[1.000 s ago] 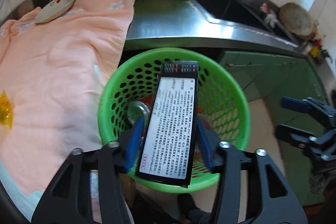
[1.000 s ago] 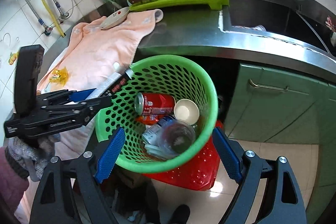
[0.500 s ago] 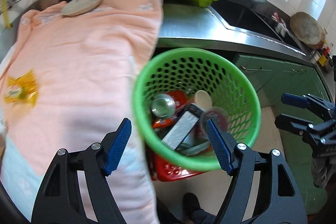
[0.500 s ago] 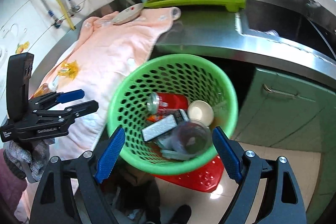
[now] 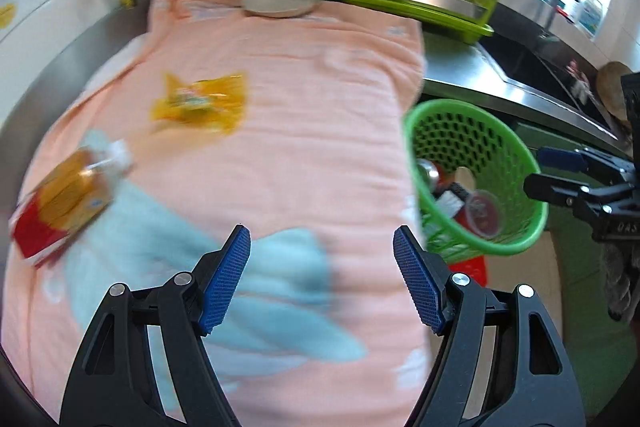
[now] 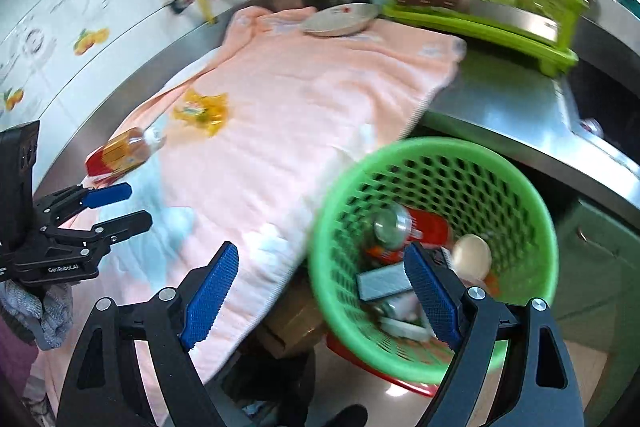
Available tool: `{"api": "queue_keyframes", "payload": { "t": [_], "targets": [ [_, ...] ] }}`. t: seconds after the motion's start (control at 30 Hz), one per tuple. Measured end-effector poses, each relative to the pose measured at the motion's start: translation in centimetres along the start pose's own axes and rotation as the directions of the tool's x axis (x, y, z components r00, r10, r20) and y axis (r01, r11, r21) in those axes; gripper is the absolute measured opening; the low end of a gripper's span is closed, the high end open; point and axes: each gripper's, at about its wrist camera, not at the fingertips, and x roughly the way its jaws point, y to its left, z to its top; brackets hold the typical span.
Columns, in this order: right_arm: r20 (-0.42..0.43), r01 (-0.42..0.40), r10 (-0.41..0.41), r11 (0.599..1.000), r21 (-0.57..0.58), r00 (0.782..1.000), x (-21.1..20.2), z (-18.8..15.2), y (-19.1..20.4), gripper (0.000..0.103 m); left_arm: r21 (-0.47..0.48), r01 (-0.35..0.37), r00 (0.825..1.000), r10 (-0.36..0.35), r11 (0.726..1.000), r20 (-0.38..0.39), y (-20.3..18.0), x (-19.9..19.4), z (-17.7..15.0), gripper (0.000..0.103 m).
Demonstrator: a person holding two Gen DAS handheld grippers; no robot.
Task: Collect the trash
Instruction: 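Move both grippers back over the towel toward the remaining trash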
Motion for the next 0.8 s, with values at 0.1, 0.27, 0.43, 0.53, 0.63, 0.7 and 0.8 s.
{"api": "queue_keyframes", "payload": {
  "t": [0.1,0.27,0.43,0.53,0.63,0.7,0.8],
  "targets": [
    [-0.012,-0.018,0.017,0.998,-0.058,1.000,1.3,1.3,2.4,0.082,-0.010,-0.044,0.999,0.045,0.999,0.012,2.7,-1.4,-0.4,0.073],
    [-0.026,-0.034,0.030,0.986,-0.164,0.999,3.3,3.6,6.2,0.082,-0.029,-0.109,0.994,0.109,0.994,0.023,7.3,-3.3,-0.4,0.077],
    [-0.045,-0.068,0.059,0.965,-0.252,0.997,5.5,6.1,9.3,0.082,-0.048,-0.160,0.986,0.162,0.986,0.032,11.7,-4.4,0.1,0.078],
    [-0.055,-0.079,0.064,0.946,-0.315,0.996,6.9,7.7,11.3,0.082,-0.050,-0.188,0.981,0.190,0.981,0.030,13.8,-4.7,0.4,0.083],
    [-0.058,-0.091,0.074,0.918,-0.386,0.996,8.4,9.3,13.2,0.082,-0.044,-0.220,0.975,0.221,0.975,0.037,15.8,-5.0,0.7,0.083],
    [-0.073,-0.110,0.088,0.904,-0.414,0.993,9.7,10.5,14.3,0.083,-0.044,-0.239,0.970,0.241,0.970,0.038,17.1,-5.1,0.9,0.083],
    [-0.091,-0.134,0.104,0.878,-0.459,0.990,11.4,12.0,15.9,0.085,-0.022,-0.248,0.968,0.248,0.969,0.034,18.5,-5.0,1.3,0.085]
  ]
}}
